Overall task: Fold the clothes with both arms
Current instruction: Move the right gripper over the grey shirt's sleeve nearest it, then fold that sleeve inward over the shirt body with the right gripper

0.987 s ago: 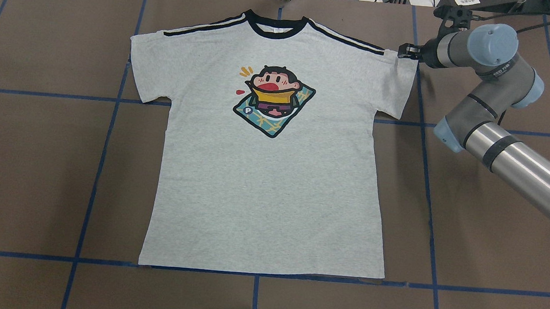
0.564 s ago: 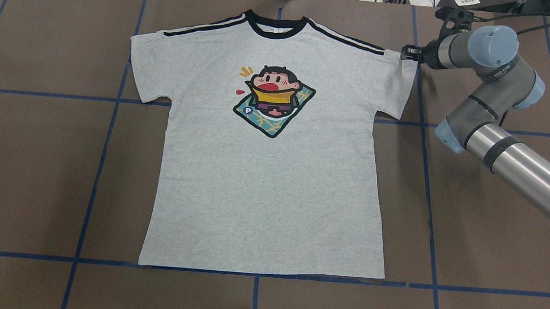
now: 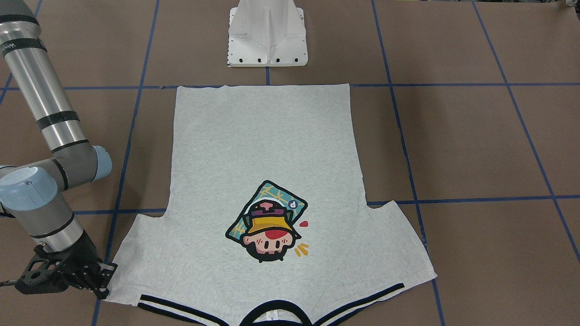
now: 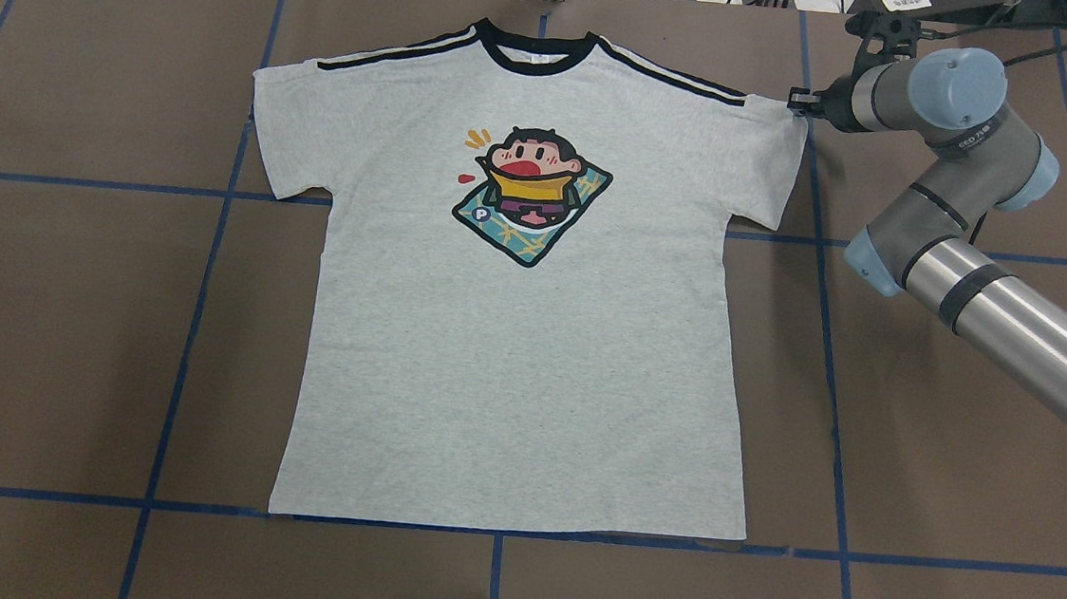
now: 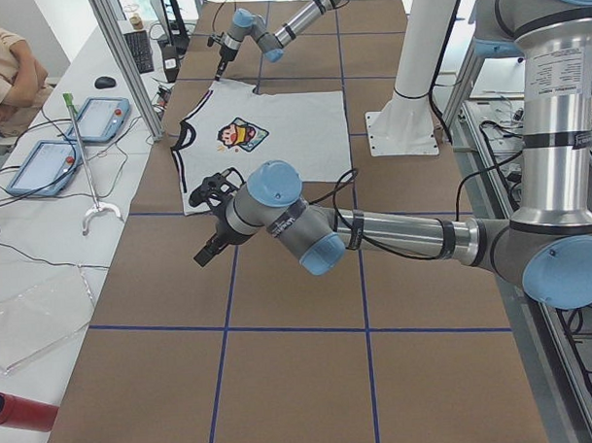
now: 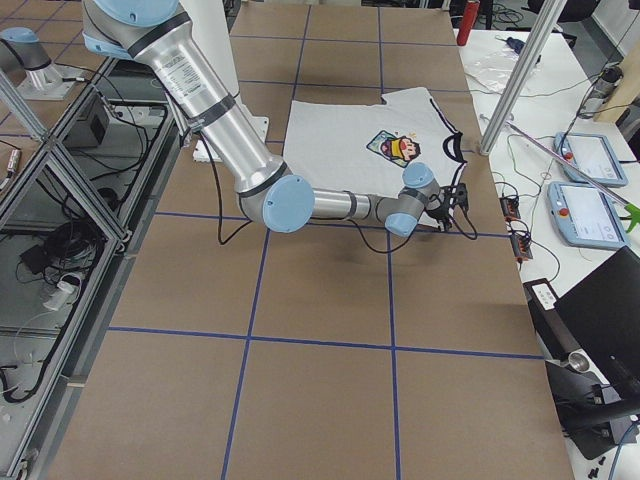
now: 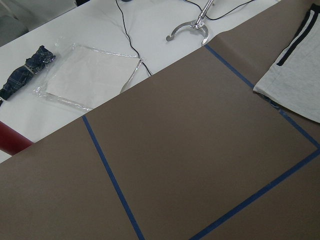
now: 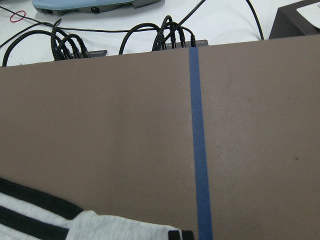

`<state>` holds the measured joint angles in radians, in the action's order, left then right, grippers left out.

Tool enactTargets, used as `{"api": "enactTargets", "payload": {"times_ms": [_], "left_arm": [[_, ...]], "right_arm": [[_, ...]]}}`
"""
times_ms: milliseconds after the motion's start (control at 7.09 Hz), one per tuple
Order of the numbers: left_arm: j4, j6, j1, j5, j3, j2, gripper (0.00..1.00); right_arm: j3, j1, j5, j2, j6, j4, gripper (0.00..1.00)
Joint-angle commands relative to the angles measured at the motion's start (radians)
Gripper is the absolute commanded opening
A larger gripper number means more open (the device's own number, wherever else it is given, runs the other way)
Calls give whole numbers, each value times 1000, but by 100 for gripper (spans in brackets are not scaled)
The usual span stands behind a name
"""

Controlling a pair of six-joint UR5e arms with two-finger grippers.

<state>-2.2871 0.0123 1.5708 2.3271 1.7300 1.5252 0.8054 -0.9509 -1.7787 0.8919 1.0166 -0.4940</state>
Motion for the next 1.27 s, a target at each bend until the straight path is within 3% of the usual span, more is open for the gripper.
{"api": "enactTargets", "payload": {"times_ms": [0, 141, 564, 846, 1128], "left_arm": [[0, 0, 0, 0, -1, 0, 100], [0, 0, -1, 0, -1, 1, 100], [0, 0, -2, 0, -3, 1, 100], [0, 0, -2, 0, -3, 1, 100], [1, 0, -2, 0, -3, 1, 100]], "right_arm": [[181, 7, 70, 2, -56, -265, 0], [260, 35, 121, -13, -53, -420, 0], [256, 165, 375, -199, 66, -821, 0], [82, 201, 436, -353, 234, -871, 0], [11, 208, 447, -395, 273, -791, 0]]}}
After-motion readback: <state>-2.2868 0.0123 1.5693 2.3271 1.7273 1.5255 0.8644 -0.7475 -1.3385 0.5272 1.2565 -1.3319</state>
